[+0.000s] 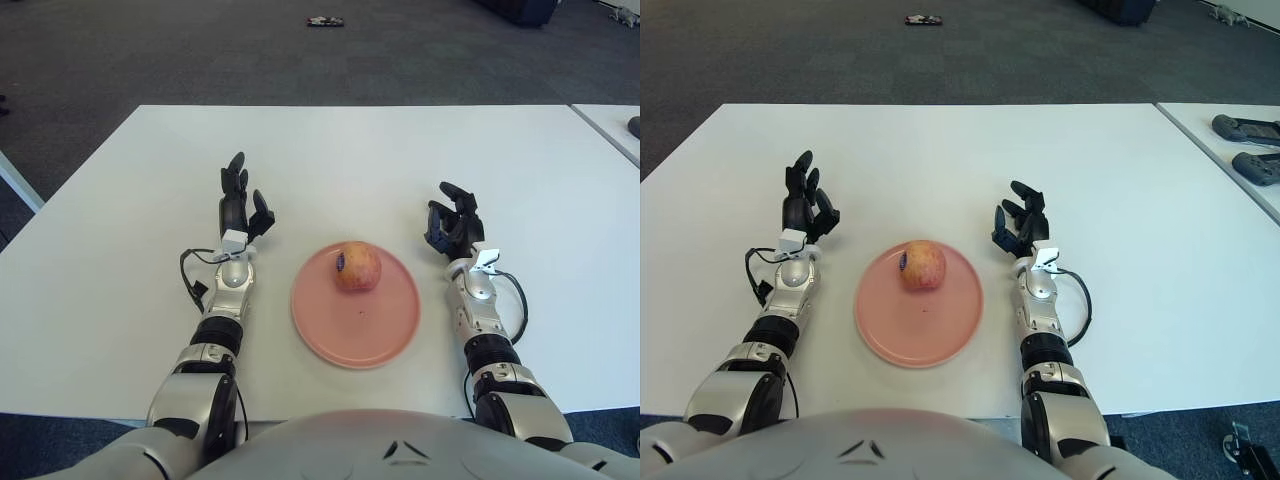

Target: Put the apple into the plate.

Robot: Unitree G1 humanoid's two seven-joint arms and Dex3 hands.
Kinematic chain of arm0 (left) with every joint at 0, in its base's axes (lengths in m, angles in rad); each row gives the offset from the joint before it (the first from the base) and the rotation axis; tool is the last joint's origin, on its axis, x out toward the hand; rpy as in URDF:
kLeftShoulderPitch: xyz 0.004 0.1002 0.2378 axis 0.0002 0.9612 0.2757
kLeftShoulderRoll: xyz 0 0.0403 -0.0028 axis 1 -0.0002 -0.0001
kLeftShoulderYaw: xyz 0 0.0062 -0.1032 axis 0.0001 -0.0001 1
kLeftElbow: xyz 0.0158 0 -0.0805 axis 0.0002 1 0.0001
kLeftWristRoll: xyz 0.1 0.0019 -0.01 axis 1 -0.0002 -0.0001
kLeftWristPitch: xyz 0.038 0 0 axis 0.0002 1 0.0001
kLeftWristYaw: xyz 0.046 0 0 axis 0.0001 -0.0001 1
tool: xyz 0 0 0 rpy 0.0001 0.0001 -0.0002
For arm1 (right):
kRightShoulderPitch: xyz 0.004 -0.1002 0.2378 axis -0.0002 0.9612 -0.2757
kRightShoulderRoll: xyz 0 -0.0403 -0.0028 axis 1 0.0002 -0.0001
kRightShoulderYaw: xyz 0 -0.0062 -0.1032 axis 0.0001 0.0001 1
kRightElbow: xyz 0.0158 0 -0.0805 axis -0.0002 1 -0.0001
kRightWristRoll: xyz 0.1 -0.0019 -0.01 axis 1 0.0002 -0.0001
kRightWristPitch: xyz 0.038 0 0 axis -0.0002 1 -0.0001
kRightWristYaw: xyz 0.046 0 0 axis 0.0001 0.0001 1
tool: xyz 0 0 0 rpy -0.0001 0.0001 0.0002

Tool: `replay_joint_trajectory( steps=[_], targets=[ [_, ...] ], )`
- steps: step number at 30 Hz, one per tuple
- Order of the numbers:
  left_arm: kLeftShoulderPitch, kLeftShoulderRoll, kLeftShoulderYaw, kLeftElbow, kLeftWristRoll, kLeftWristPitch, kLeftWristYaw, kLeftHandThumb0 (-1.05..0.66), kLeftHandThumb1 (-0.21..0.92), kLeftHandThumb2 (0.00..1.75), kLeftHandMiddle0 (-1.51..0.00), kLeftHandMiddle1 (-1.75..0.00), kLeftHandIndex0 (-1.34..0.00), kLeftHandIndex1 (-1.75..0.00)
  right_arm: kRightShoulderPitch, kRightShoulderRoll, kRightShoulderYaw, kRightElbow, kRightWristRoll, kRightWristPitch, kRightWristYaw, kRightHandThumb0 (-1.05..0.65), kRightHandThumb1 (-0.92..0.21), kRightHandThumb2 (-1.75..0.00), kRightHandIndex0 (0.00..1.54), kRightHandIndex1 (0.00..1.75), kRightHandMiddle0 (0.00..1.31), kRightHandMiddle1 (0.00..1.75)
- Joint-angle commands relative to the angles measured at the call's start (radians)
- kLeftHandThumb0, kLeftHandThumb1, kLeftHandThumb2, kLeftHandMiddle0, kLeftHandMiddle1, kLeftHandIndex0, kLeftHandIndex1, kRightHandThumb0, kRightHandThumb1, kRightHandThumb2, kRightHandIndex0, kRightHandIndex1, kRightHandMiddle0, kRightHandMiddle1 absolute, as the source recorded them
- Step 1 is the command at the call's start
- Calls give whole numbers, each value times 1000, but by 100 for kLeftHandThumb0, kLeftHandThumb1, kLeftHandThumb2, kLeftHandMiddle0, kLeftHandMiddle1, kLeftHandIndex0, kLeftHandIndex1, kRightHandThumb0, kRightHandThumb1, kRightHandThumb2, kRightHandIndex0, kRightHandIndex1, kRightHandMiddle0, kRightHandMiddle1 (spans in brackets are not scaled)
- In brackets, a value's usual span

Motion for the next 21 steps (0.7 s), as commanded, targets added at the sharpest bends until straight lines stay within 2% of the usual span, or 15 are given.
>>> replay_joint_trajectory(
  steps=[1, 13, 21],
  targets=[
    [22, 16, -10, -16, 8, 28, -20, -82, 92, 96, -23, -19, 0, -58, 38, 12, 5, 34, -11, 50, -11, -44, -58, -94, 8, 84, 0, 93],
    [80, 44, -43, -78, 59, 114, -34, -86, 92, 98, -23, -20, 0, -58, 38, 14, 11, 25, -15, 57, -20, -43, -58, -93, 10, 86, 0, 94],
    [124, 49, -52, -156, 33, 228, -101, -86, 92, 96, -21, -19, 0, -56, 39, 19, 12, 15, -22, 60, -26, -43, -58, -93, 9, 86, 0, 94]
  ],
)
